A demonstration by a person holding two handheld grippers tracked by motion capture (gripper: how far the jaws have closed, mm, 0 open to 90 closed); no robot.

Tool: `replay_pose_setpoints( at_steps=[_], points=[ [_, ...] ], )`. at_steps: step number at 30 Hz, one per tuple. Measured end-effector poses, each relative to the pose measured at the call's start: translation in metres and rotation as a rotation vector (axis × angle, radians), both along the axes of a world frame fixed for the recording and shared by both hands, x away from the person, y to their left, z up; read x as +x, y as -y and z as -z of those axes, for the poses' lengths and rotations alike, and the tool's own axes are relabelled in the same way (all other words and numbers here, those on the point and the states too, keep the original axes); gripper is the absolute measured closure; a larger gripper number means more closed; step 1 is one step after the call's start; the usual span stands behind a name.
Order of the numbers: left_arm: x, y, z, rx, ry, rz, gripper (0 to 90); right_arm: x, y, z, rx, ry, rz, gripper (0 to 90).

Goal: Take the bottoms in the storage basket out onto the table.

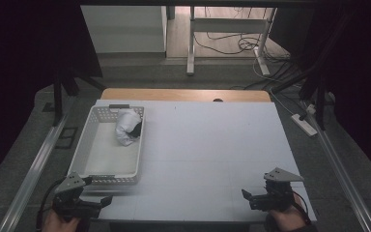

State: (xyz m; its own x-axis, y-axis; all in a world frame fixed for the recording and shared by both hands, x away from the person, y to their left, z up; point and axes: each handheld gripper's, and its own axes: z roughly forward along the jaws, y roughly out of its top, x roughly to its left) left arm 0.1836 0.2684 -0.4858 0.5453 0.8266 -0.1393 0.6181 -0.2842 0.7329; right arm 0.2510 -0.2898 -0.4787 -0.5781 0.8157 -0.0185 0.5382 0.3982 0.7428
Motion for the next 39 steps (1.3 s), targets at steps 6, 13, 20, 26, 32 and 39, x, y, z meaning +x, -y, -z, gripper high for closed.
replay_pose_setpoints(
  at_steps=[6, 13, 20, 26, 32, 39],
  points=[
    [0.003, 0.001, -0.006, -0.004, 0.013, 0.005, 0.0, 0.000, 0.000, 0.000, 0.002, -0.002, 0.001, 0.0],
    [0.010, 0.001, -0.008, -0.028, 0.012, 0.043, 0.0, 0.001, 0.000, 0.000, 0.002, -0.009, 0.003, 0.0],
    [0.015, 0.002, -0.010, -0.029, 0.012, 0.042, 0.0, 0.001, 0.001, 0.000, 0.007, -0.012, 0.004, 0.0],
    [0.022, 0.005, -0.011, -0.018, 0.015, 0.051, 0.0, 0.001, 0.001, 0.001, 0.008, -0.013, 0.005, 0.0],
    [0.028, 0.009, -0.013, -0.012, 0.016, 0.065, 0.0, 0.001, 0.001, 0.000, 0.010, -0.013, 0.006, 0.0],
    [0.039, 0.013, -0.015, -0.021, 0.015, 0.076, 0.0, 0.001, 0.001, 0.000, 0.011, -0.015, 0.004, 0.0]
  ],
)
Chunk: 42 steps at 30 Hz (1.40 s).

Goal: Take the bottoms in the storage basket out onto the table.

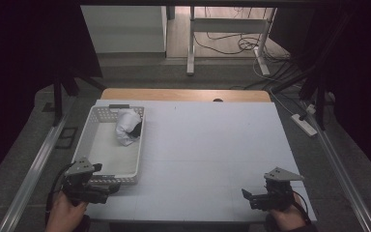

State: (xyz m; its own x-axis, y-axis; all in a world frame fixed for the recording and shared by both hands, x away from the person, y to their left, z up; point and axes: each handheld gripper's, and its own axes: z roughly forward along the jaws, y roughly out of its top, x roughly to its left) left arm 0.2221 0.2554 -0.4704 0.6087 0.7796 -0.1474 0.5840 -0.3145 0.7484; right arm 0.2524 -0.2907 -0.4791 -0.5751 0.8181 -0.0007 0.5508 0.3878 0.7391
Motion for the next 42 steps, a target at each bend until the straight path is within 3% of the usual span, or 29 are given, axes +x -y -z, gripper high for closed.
replay_pose_setpoints(
  at_steps=[24, 42],
  points=[
    [0.032, 0.010, -0.009, -0.002, 0.012, 0.006, 0.0, 0.000, -0.001, 0.000, -0.008, -0.001, -0.004, 0.0],
    [0.062, 0.018, -0.013, 0.035, 0.019, 0.028, 0.0, 0.000, -0.001, 0.001, -0.015, -0.003, -0.006, 0.0]
  ],
)
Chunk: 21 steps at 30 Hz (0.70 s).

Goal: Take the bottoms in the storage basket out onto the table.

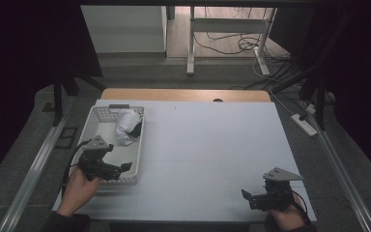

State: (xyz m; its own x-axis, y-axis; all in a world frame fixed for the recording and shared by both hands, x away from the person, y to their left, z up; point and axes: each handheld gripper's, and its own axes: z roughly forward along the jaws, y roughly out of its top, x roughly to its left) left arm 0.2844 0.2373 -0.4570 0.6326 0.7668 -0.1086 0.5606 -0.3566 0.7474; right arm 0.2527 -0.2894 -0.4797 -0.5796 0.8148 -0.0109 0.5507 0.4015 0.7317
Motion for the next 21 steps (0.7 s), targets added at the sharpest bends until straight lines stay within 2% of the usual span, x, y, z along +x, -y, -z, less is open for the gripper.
replay_pose_setpoints(
  at_steps=[5, 9, 14, 18, 21],
  points=[
    [0.009, 0.001, -0.001, -0.015, -0.008, 0.009, 0.0, 0.000, 0.000, 0.000, -0.001, 0.000, -0.001, 0.0],
    [0.020, 0.003, -0.002, -0.007, -0.021, 0.017, 0.0, 0.000, 0.000, 0.000, -0.001, 0.000, -0.001, 0.0],
    [0.028, 0.005, -0.001, 0.001, -0.030, 0.020, 0.0, 0.000, 0.000, 0.000, -0.002, 0.000, -0.002, 0.0],
    [0.037, 0.006, 0.000, -0.011, -0.045, 0.044, 0.0, 0.000, 0.000, 0.000, -0.003, -0.001, -0.004, 0.0],
    [0.041, 0.006, -0.001, -0.018, -0.046, 0.038, 0.0, 0.000, 0.000, 0.000, -0.003, -0.001, -0.004, 0.0]
  ],
)
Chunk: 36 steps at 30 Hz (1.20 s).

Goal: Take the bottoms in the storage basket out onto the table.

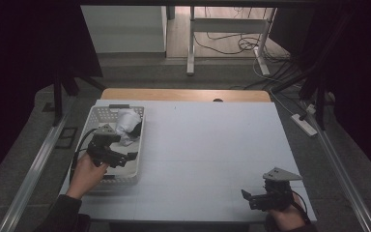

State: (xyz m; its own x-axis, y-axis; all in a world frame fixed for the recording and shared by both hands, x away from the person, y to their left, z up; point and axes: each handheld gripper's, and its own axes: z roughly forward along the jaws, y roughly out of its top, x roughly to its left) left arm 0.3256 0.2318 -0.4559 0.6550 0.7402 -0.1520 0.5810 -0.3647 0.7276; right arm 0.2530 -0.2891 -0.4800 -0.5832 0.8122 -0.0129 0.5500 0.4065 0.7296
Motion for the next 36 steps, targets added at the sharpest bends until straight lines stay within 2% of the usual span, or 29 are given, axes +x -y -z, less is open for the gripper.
replay_pose_setpoints(
  at_steps=[4, 8, 18, 22, 23, 25, 29, 36],
  points=[
    [0.005, 0.000, -0.002, 0.007, -0.002, -0.008, 0.0, 0.000, 0.000, 0.000, 0.001, -0.002, 0.000, 0.0],
    [0.012, -0.002, -0.003, 0.015, 0.000, -0.039, 0.0, 0.000, 0.000, 0.000, 0.002, -0.005, 0.001, 0.0],
    [0.031, -0.006, -0.003, 0.025, -0.032, -0.088, 0.0, 0.001, 0.000, 0.000, 0.002, -0.008, 0.000, 0.0],
    [0.039, -0.007, -0.003, 0.038, -0.043, -0.108, 0.0, 0.001, 0.000, 0.000, -0.002, -0.009, 0.000, 0.0],
    [0.045, -0.008, -0.003, 0.057, -0.044, -0.117, 0.0, 0.001, 0.000, 0.000, -0.002, -0.009, -0.001, 0.0],
    [0.047, -0.009, -0.003, 0.058, -0.044, -0.122, 0.1, 0.001, 0.000, 0.000, -0.003, -0.009, -0.001, 0.0],
    [0.059, -0.012, -0.004, 0.022, -0.052, -0.121, 0.1, 0.001, 0.000, 0.000, -0.004, -0.009, -0.002, 0.0],
    [0.070, -0.011, -0.004, 0.040, -0.053, -0.128, 0.1, 0.001, 0.000, 0.000, -0.005, -0.009, -0.004, 0.0]
  ],
)
